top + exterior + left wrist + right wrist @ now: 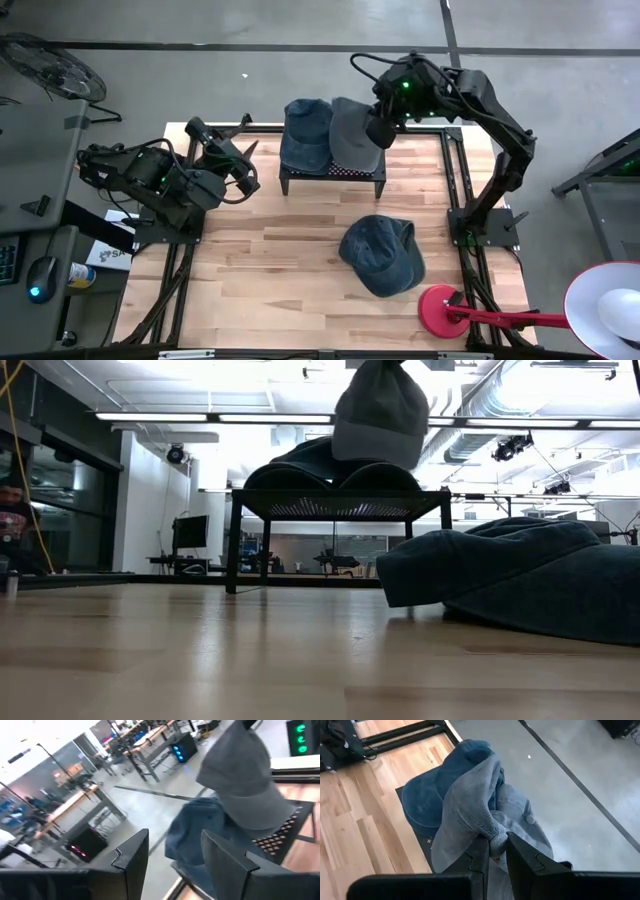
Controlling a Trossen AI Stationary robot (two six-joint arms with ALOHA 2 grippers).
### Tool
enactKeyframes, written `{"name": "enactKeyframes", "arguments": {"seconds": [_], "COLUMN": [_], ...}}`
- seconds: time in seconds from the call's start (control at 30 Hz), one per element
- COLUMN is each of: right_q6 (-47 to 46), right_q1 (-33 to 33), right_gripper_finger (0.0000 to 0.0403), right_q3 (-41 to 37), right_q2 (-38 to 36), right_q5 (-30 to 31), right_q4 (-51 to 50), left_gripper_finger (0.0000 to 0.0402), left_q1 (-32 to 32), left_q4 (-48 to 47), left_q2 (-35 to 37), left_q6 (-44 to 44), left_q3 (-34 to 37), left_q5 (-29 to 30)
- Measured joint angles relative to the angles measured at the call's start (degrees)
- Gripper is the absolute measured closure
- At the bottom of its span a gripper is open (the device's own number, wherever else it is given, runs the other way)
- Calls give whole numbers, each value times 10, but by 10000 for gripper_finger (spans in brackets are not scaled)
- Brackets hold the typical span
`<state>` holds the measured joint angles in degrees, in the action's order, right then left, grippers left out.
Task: Pick & Place hat
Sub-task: Stack the left gray cap on the gray cap on the shelf
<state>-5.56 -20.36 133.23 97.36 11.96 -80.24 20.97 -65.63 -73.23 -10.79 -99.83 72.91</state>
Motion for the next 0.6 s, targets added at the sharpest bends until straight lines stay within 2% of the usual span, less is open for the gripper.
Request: {"name": "enactKeyframes", "arguments": {"seconds": [0.27,0.6], "right_q6": [-6,4], "right_q1": [0,-3], "right_gripper_finger": [366,366], "right_q3": [0,0], "right_q2": [1,3], "right_q5": [17,27], "right_q4": [-1,1], "left_gripper_finger": [225,225], "left_q1": [0,0], "left_q4": [0,0], "left_q2": [0,0], "left_q6": [35,37], "left_q3": [0,0], "left_q5": [17,17]}}
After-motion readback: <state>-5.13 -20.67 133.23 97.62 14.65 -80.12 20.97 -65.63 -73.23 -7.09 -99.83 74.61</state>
